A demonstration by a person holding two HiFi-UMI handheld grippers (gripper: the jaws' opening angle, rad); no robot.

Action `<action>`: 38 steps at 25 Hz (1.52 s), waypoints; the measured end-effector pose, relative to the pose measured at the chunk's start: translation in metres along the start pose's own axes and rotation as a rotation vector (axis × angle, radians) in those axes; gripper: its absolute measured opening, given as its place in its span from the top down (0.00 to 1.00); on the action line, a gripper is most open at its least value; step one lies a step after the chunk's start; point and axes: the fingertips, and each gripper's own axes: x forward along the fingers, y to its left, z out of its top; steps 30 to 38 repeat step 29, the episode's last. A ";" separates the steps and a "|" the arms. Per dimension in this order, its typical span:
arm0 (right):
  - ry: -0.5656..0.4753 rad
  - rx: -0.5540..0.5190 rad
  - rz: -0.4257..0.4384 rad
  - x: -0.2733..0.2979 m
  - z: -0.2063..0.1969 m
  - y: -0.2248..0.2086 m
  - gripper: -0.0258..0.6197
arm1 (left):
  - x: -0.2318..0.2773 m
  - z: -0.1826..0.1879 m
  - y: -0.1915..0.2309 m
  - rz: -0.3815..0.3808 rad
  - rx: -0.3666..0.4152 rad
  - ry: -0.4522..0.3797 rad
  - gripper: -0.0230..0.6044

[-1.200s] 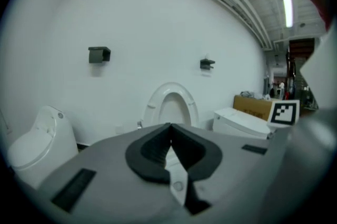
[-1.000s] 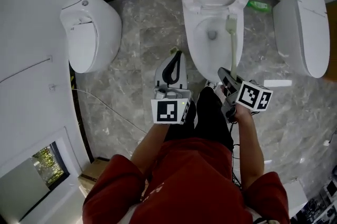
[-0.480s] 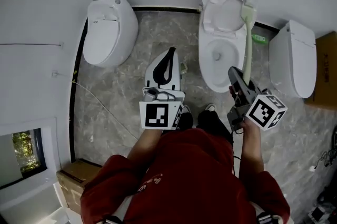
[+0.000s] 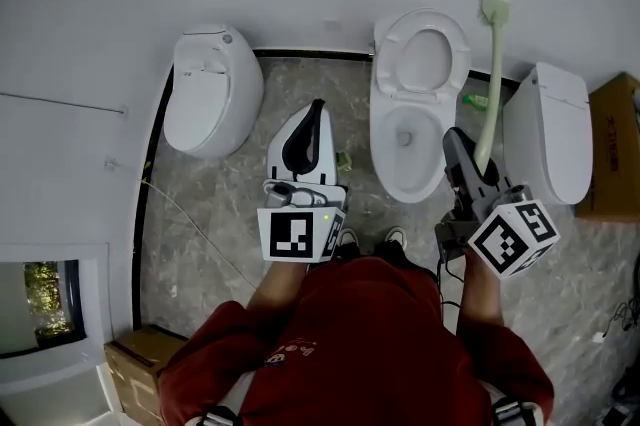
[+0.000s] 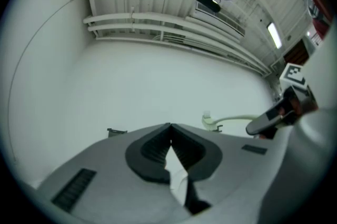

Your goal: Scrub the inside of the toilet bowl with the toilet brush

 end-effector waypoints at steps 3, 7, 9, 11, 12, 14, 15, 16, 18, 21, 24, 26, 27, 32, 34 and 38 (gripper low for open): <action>-0.015 0.001 -0.002 -0.004 0.008 -0.007 0.96 | 0.007 0.007 -0.011 -0.013 0.027 -0.014 0.96; -0.032 -0.002 -0.019 -0.011 0.015 -0.016 0.96 | 0.010 0.013 -0.026 -0.034 0.047 -0.021 0.96; -0.038 -0.006 -0.026 -0.013 0.018 -0.019 0.96 | 0.011 0.013 -0.029 -0.039 0.048 -0.018 0.96; -0.042 -0.007 -0.029 -0.012 0.020 -0.022 0.96 | 0.013 0.012 -0.031 -0.041 0.049 -0.016 0.96; -0.042 -0.008 -0.030 -0.012 0.021 -0.024 0.96 | 0.014 0.011 -0.032 -0.041 0.050 -0.015 0.96; -0.040 -0.011 -0.030 -0.011 0.023 -0.027 0.96 | 0.016 0.011 -0.033 -0.040 0.051 -0.014 0.96; -0.039 -0.013 -0.031 -0.011 0.023 -0.028 0.96 | 0.017 0.011 -0.034 -0.040 0.050 -0.014 0.96; -0.037 -0.016 -0.032 -0.010 0.024 -0.029 0.96 | 0.017 0.012 -0.034 -0.040 0.049 -0.015 0.96; -0.036 -0.020 -0.032 -0.010 0.025 -0.029 0.96 | 0.018 0.013 -0.035 -0.041 0.049 -0.018 0.96; -0.034 -0.024 -0.032 -0.008 0.027 -0.031 0.96 | 0.020 0.013 -0.035 -0.042 0.048 -0.016 0.96; -0.028 -0.025 -0.037 -0.003 0.026 -0.033 0.96 | 0.024 0.010 -0.034 -0.042 0.043 -0.009 0.96; -0.024 -0.022 -0.038 0.001 0.024 -0.033 0.96 | 0.027 0.008 -0.033 -0.045 0.045 -0.006 0.96; -0.021 -0.020 -0.037 0.003 0.023 -0.033 0.96 | 0.027 0.008 -0.033 -0.048 0.047 -0.004 0.96; -0.015 -0.019 -0.037 0.006 0.021 -0.032 0.96 | 0.029 0.007 -0.032 -0.054 0.051 -0.001 0.96; -0.015 -0.019 -0.037 0.006 0.021 -0.032 0.96 | 0.029 0.007 -0.032 -0.054 0.051 -0.001 0.96; -0.015 -0.019 -0.037 0.006 0.021 -0.032 0.96 | 0.029 0.007 -0.032 -0.054 0.051 -0.001 0.96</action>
